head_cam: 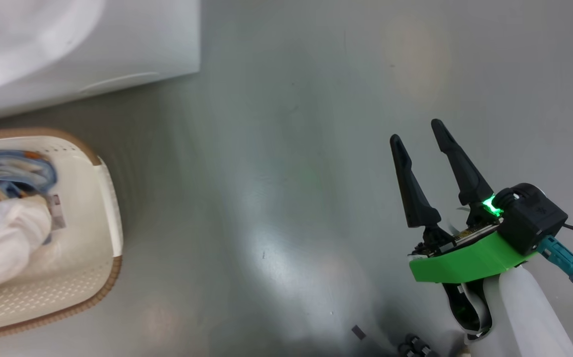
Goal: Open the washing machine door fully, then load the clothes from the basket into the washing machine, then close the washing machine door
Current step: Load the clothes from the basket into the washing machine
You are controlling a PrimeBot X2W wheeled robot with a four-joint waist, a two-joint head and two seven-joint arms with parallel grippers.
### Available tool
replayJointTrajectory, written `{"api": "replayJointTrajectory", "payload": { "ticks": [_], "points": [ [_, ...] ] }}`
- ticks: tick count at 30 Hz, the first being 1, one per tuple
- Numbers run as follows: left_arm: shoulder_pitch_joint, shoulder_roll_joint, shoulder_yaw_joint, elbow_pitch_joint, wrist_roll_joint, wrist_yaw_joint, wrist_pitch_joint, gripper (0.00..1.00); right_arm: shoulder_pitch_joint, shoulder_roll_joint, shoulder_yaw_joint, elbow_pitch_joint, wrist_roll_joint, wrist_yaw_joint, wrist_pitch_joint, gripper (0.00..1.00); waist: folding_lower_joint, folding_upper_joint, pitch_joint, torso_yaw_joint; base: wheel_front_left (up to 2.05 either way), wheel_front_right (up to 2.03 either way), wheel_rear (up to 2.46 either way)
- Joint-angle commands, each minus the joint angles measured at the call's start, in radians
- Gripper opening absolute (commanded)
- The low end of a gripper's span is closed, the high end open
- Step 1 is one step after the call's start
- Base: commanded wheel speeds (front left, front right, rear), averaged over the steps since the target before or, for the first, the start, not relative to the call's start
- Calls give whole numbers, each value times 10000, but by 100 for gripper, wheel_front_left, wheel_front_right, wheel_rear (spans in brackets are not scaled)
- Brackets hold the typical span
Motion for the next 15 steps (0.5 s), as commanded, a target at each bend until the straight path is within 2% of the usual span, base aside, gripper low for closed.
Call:
{"api": "replayJointTrajectory", "payload": {
  "ticks": [1,7,15],
  "points": [
    [-405,766,259,-134,292,122,-372,0,-21,55,292,-240,117,62,-47,100,0,0,221,-192,0,0,0],
    [-1460,1001,214,362,933,306,-1768,0,-173,61,421,-242,256,62,-47,100,0,0,596,-508,0,0,0],
    [-2314,1105,114,1207,1242,324,-2641,0,-376,67,548,-329,336,62,-47,100,0,0,1100,-761,0,0,0]
  ]
}}
